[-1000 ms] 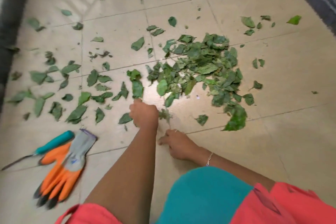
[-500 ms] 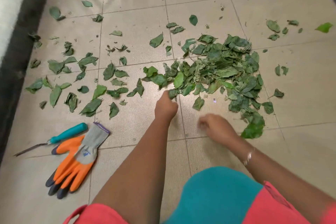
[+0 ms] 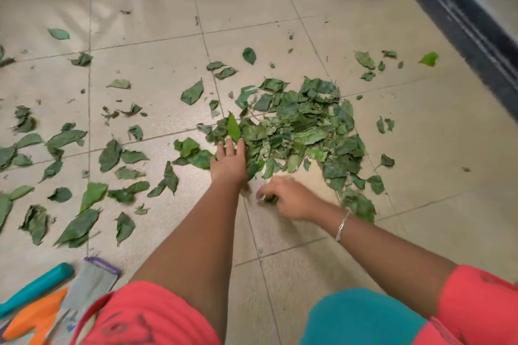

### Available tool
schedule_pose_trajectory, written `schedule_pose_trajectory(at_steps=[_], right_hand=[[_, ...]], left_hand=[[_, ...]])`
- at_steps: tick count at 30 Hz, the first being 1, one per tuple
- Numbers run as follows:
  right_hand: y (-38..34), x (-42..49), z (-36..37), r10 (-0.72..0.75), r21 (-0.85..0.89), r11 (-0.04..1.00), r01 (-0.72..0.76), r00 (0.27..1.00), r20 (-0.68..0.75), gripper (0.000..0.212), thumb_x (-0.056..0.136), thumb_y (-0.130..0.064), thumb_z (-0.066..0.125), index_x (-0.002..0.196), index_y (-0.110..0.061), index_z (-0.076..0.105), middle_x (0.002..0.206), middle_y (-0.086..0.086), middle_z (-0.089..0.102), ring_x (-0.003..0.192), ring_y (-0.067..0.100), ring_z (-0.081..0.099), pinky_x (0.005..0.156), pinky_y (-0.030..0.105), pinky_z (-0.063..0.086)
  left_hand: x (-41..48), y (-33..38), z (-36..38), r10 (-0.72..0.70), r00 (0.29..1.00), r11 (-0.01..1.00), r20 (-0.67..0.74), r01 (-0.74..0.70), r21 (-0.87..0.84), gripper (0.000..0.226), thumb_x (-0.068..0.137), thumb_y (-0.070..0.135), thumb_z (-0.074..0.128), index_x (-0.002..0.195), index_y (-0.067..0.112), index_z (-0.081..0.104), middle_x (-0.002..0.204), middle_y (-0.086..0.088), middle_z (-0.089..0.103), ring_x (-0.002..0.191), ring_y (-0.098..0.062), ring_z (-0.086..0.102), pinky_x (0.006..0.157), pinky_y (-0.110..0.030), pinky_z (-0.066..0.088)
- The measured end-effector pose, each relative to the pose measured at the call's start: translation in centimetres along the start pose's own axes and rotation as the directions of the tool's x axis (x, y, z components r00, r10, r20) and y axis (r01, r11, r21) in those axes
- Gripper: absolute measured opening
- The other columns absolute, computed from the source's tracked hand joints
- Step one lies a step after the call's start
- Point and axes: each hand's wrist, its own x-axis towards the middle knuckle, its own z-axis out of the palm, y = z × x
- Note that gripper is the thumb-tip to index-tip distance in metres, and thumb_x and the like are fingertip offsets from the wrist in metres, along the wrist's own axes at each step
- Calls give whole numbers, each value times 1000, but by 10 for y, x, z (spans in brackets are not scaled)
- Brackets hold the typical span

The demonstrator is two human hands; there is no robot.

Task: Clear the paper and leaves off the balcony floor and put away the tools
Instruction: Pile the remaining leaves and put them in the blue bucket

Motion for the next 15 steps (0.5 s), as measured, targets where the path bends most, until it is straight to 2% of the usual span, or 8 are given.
schedule_pose_trajectory(at_steps=[2,5,8,10,11,12,13,15], right_hand=[[2,9,10,-21,-51,998,22,1000,23,45,86,3,40,119,-23,57,107,3,52,103,20,47,95,37,40],[28,45,-16,96,-45,994,-102,990,-105,61,83,10,39,124,-33,52,116,3,54,112,22,47,97,44,43],[53,80,-76,215,-77,971,-228,965,-152,69,82,10,39,134,-35,43,122,6,50,113,25,48,96,43,45],[60,96,-128,286,-77,949,-305,938,-195,70,82,11,38,139,-29,37,132,10,45,100,22,54,84,36,51],[59,102,-152,315,-49,942,-333,924,-218,69,82,12,37,141,-25,36,136,11,42,87,16,55,71,28,51],[57,107,-174,324,-26,940,-341,910,-258,69,82,14,36,141,-22,36,138,12,42,74,7,50,58,22,45],[50,106,-196,322,-13,940,-342,896,-306,67,82,15,36,140,-20,38,139,11,42,67,0,43,52,18,38],[37,92,-214,286,0,952,-306,888,-361,61,84,14,36,134,-18,45,134,7,49,74,0,47,53,14,36]], left_hand=[[12,0,-5,-17,1000,999,5,17,27,107,83,15,68,147,18,-17,155,-10,-21,144,-34,-9,116,-50,18],[24,6,-4,-51,999,999,-2,51,4,106,84,14,67,148,21,-16,154,-9,-23,143,-38,-9,114,-53,21],[30,4,1,-36,999,999,-38,34,-39,98,85,0,60,149,22,-10,156,-9,-20,144,-38,-7,112,-52,27],[32,2,2,-25,999,998,-30,23,-52,97,84,0,60,149,23,-9,156,-9,-21,144,-37,-7,111,-50,31],[32,2,2,-29,999,998,-22,28,-55,102,83,4,65,149,23,-10,155,-9,-22,144,-37,-8,110,-50,32],[33,1,2,-35,999,997,-17,34,-63,107,80,8,70,149,23,-11,155,-9,-23,144,-37,-8,109,-50,34],[35,1,-1,-25,1000,997,-5,25,-66,109,79,9,72,148,23,-11,155,-9,-24,144,-38,-8,107,-49,36],[35,1,0,-24,1000,997,12,25,-67,106,81,4,68,149,23,-11,154,-10,-25,143,-39,-7,105,-49,39]])
